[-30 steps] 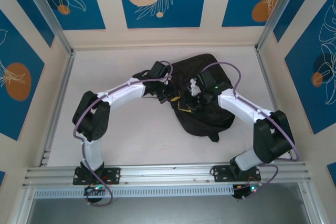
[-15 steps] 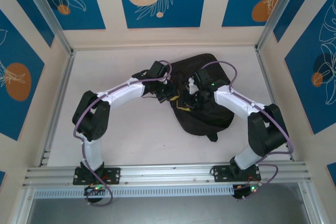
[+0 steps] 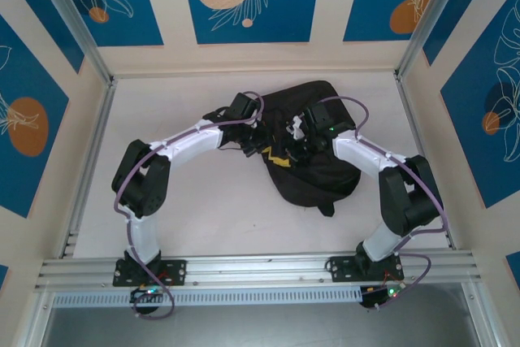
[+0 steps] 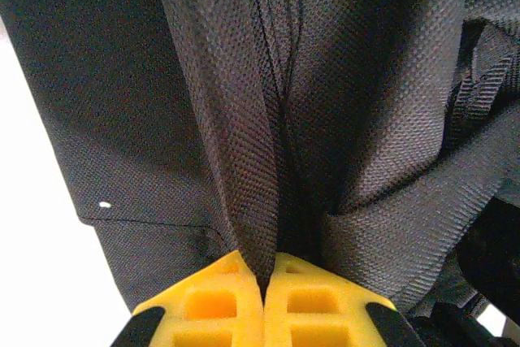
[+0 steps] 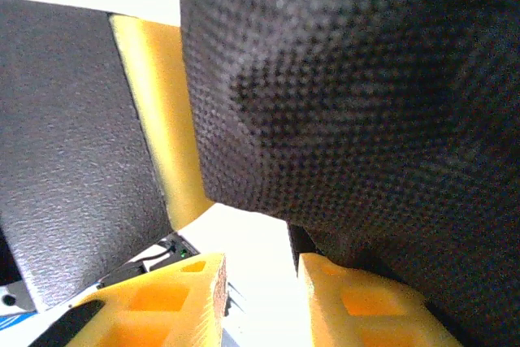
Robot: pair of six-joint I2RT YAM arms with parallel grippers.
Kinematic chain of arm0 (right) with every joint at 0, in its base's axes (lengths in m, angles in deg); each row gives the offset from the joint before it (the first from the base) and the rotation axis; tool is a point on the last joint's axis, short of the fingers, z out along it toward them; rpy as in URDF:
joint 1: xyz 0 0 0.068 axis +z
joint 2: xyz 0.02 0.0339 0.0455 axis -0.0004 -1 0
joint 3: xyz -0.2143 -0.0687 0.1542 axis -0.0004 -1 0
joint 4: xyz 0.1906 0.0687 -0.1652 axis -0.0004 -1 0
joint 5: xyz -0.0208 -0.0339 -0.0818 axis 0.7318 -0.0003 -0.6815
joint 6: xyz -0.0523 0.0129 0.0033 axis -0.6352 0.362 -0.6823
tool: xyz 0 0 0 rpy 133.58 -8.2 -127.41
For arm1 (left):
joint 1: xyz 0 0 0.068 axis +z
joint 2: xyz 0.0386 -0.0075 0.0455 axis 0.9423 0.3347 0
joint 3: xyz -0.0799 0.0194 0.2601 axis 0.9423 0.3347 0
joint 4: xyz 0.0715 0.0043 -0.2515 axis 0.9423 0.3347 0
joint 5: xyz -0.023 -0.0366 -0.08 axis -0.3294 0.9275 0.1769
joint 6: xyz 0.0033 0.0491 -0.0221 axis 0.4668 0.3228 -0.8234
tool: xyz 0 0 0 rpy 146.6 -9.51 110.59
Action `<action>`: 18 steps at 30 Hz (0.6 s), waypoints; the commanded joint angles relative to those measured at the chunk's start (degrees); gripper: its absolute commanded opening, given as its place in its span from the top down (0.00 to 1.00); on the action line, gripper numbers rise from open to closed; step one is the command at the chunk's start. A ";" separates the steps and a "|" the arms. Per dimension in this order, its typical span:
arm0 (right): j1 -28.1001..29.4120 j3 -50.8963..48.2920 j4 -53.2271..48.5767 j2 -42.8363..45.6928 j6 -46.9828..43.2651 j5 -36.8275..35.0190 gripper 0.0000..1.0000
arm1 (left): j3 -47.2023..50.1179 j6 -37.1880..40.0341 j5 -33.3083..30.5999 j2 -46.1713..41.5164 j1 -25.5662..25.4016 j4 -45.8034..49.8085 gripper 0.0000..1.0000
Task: Pack the student bag
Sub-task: Zip the student bag at the center of the table.
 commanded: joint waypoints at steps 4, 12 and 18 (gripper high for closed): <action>-0.39 0.18 -2.24 -2.30 -0.07 -6.54 0.76 | 0.75 0.05 4.18 0.47 -1.06 -0.27 1.00; 0.66 0.73 -5.33 1.45 -2.79 -15.73 0.88 | 0.14 -0.20 4.48 0.81 -1.07 -0.50 1.00; 1.96 2.22 -7.74 0.09 -4.71 -19.21 0.79 | -0.06 -0.21 4.77 1.03 -1.02 -0.53 1.00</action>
